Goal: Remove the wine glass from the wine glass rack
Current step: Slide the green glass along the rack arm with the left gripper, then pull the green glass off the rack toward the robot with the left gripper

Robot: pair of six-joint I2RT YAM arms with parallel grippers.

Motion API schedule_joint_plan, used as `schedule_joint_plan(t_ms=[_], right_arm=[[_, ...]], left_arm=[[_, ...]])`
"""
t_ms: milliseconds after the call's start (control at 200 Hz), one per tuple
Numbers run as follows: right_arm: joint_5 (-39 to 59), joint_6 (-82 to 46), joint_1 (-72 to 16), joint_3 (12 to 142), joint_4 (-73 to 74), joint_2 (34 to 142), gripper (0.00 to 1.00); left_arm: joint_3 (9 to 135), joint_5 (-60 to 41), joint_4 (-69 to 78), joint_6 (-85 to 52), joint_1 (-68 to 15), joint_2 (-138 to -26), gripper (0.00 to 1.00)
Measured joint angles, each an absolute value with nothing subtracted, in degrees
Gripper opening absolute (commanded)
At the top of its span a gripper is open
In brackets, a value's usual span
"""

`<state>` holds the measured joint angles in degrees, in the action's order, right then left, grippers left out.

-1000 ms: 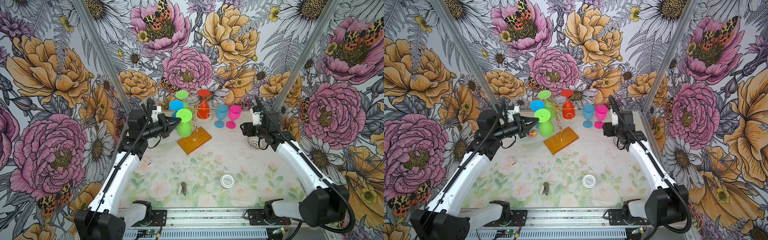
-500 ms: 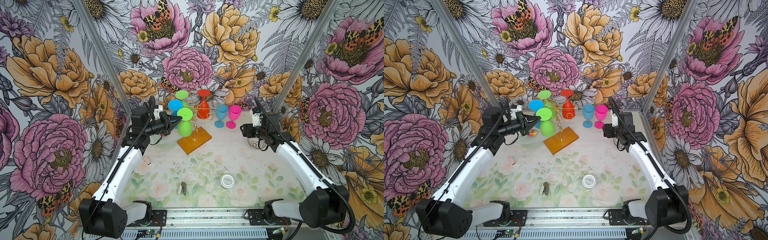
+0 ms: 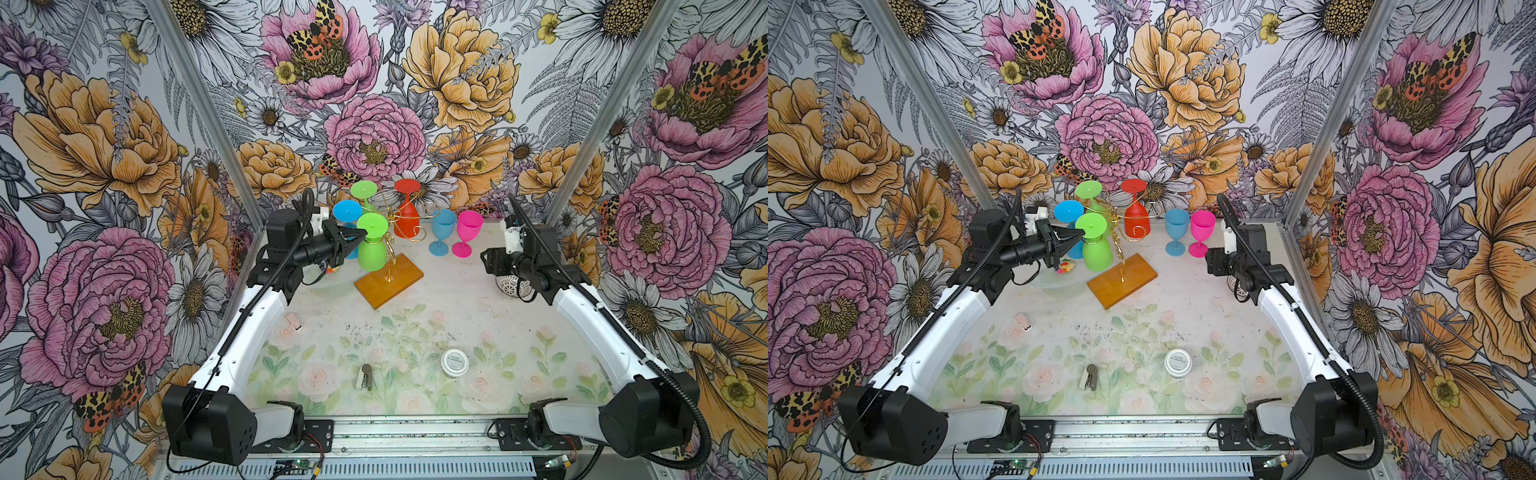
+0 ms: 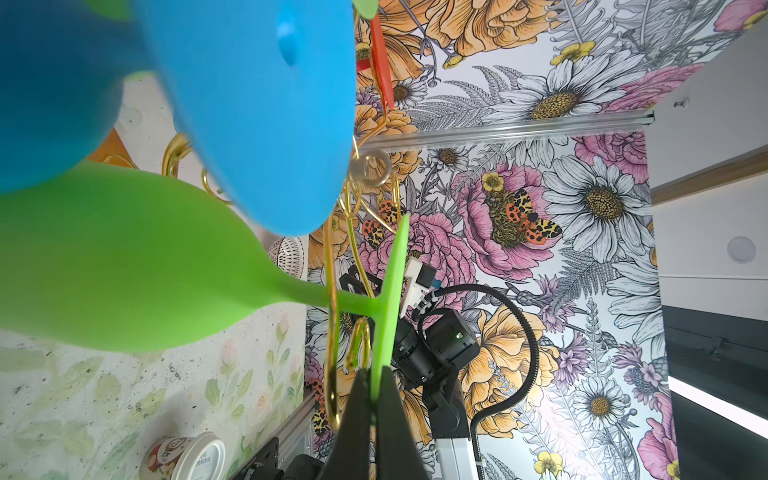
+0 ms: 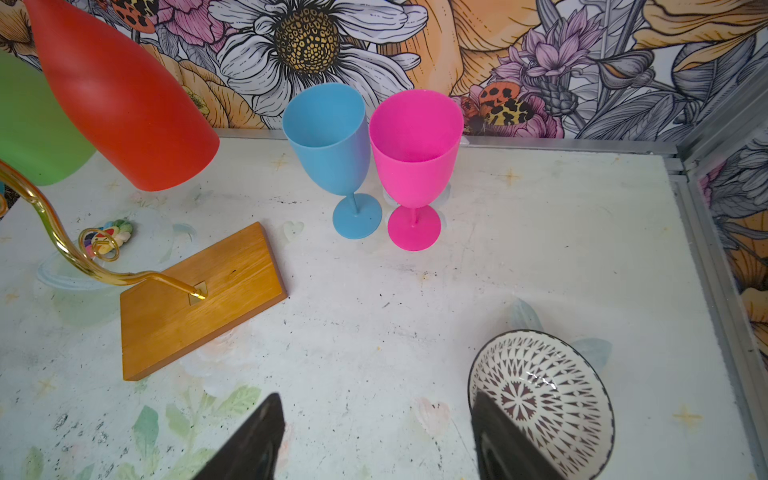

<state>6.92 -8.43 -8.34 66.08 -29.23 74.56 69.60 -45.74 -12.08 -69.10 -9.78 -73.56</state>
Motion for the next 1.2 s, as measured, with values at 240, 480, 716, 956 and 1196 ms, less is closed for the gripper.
schedule_joint_plan(t_ms=[240, 480, 716, 956, 1196], right_arm=[[6.72, -8.43, -8.34, 66.08, -29.23, 74.56, 0.72], [6.7, -8.4, -8.34, 66.08, -29.23, 74.46, 0.72], [6.7, -7.99, -8.34, 66.06, -29.23, 73.41, 0.72], [6.72, -7.99, -8.34, 66.04, -29.26, 73.17, 0.72], [6.83, -8.05, -8.34, 66.04, -29.23, 73.17, 0.72]], left_arm=[[71.33, -45.8, -12.14, -69.1, -11.25, -73.89, 0.0], [72.38, -46.17, -12.25, -68.86, -12.64, -74.76, 0.0], [72.86, -46.48, -13.74, -68.16, -14.59, -75.77, 0.0], [72.99, -47.75, -15.07, -67.09, -15.55, -75.22, 0.0], [72.97, -49.56, -16.95, -65.28, -16.29, -72.12, 0.0]])
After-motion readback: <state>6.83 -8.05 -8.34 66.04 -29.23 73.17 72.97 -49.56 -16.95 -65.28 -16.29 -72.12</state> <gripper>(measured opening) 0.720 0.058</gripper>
